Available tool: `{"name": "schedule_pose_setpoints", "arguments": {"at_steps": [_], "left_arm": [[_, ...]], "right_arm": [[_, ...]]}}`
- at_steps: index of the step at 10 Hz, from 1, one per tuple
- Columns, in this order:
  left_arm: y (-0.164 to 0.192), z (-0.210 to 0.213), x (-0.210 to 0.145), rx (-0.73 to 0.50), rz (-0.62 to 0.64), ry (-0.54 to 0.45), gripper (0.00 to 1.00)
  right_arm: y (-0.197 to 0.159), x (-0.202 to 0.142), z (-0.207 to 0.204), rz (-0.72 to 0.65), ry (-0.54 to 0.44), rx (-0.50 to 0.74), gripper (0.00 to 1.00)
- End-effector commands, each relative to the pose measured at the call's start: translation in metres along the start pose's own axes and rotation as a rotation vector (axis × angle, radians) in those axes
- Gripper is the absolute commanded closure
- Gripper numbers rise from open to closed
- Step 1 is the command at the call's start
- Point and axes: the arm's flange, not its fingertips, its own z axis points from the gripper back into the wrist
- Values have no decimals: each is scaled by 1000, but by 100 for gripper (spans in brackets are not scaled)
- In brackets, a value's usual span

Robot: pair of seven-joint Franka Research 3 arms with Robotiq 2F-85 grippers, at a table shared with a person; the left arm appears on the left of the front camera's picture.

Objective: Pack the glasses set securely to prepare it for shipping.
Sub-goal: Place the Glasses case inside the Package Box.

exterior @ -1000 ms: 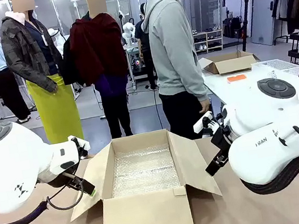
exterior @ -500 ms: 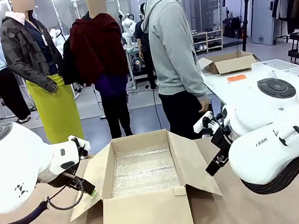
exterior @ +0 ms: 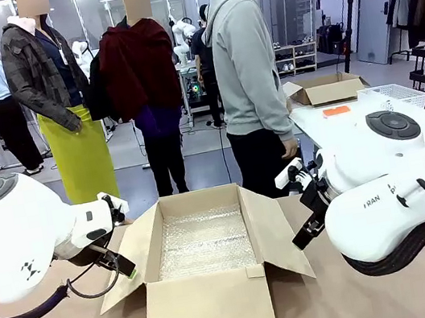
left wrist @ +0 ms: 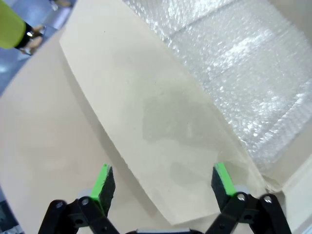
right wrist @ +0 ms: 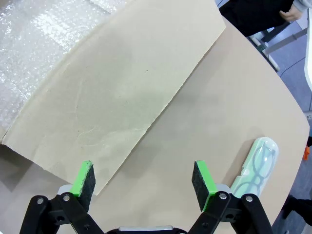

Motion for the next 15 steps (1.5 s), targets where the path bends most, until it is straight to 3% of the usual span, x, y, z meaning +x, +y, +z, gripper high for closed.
{"name": "schedule_pose_setpoints", "arguments": {"at_steps": [1,3,4,6,7,9,11,13,15], "left_arm": [[11,29,10,-29,-23,7,0],[25,82,26,-97,-56,-30,0],[34,112,32,-133,-64,-30,0],[47,167,29,-244,-86,-58,0],[48,188,23,-253,-108,-92,0],[46,222,10,-241,-123,-153,0],[42,242,3,-320,-136,-203,0],[35,261,-8,-377,-203,-295,0],[32,265,-13,-380,-228,-311,0]], "right_arm": [[-7,6,12,-12,-2,-28,0],[-36,14,44,-81,22,-76,0],[-61,16,59,-145,20,-34,0],[-113,12,75,-246,78,-113,0],[-133,11,76,-287,95,-88,0],[-173,0,69,-390,156,-93,0],[-201,-13,49,-459,212,-76,0],[-217,-29,24,-493,257,-35,0],[-220,-38,2,-519,287,-18,0]]}}
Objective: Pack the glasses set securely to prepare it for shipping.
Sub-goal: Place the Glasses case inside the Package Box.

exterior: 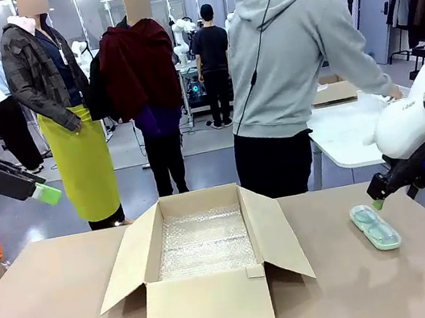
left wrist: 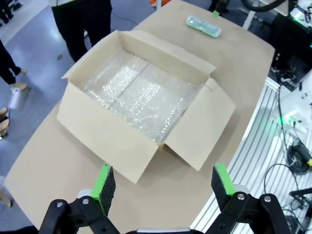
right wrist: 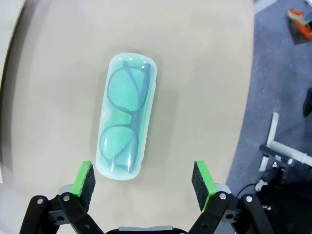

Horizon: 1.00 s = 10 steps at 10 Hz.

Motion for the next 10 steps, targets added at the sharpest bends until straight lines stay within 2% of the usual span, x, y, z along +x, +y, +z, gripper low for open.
{"name": "schedule_pose_setpoints", "arguments": {"at_steps": [1,2,3,4,8,10], "left_arm": [[2,-1,-11,-44,-5,-12,0],[4,-3,-10,-65,8,-20,0],[-1,1,-3,-5,-3,-4,0],[-1,1,-3,-5,-3,-4,0],[-1,1,-3,-5,-3,-4,0],[-1,1,-3,-5,-3,-4,0]], "right_arm": [[-1,7,-9,-1,21,27,0],[2,7,-13,1,23,34,0],[5,8,-14,2,26,47,0],[2,1,-15,-11,25,13,0],[3,2,-18,-15,28,18,0],[7,23,-42,-13,68,28,0]]}}
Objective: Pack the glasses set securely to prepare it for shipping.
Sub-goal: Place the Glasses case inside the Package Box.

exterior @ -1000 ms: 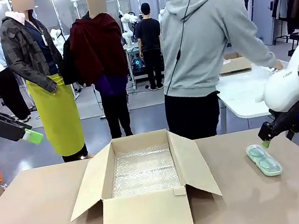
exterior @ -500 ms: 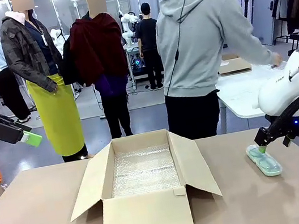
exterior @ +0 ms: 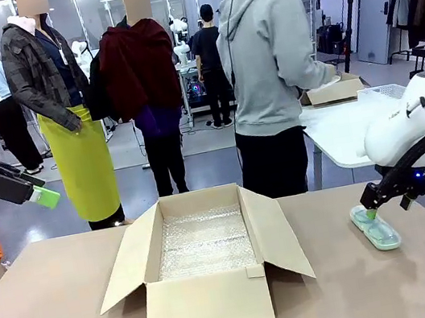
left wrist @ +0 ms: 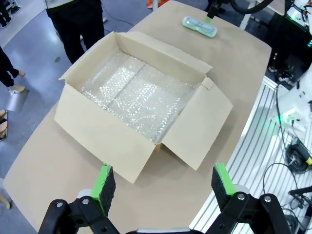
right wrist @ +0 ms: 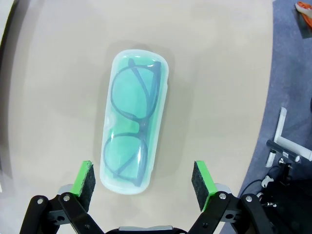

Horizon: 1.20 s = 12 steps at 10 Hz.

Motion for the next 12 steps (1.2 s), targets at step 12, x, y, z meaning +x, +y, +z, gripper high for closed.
{"name": "schedule_pose_setpoints", "arguments": {"at_steps": [12], "left_arm": [[0,1,0,1,-3,-3,0]], "right_arm": [[10,41,-69,-63,128,36,38]]}}
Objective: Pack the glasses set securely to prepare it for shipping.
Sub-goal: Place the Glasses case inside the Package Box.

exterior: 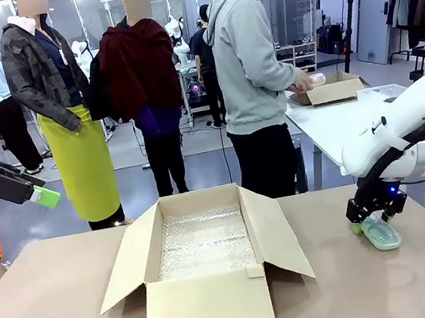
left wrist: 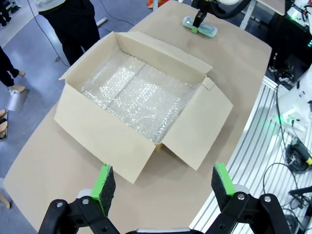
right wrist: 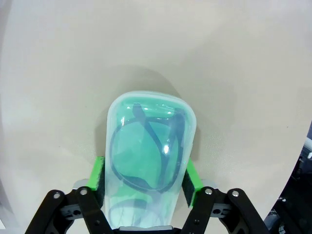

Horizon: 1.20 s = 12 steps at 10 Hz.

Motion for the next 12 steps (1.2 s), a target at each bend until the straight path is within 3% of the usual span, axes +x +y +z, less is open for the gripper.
{"name": "schedule_pose_setpoints", "arguments": {"at_steps": [1,4,7,12], "left_arm": [[0,1,0,1,-4,-3,0],[0,1,0,1,-4,-3,0],[0,1,0,1,-4,-3,0],[0,1,0,1,-4,-3,0]], "right_arm": [[6,2,-1,-24,27,2,45],[9,5,10,-19,64,-13,77],[37,2,74,104,20,-24,77],[99,12,126,450,84,-38,77]]}}
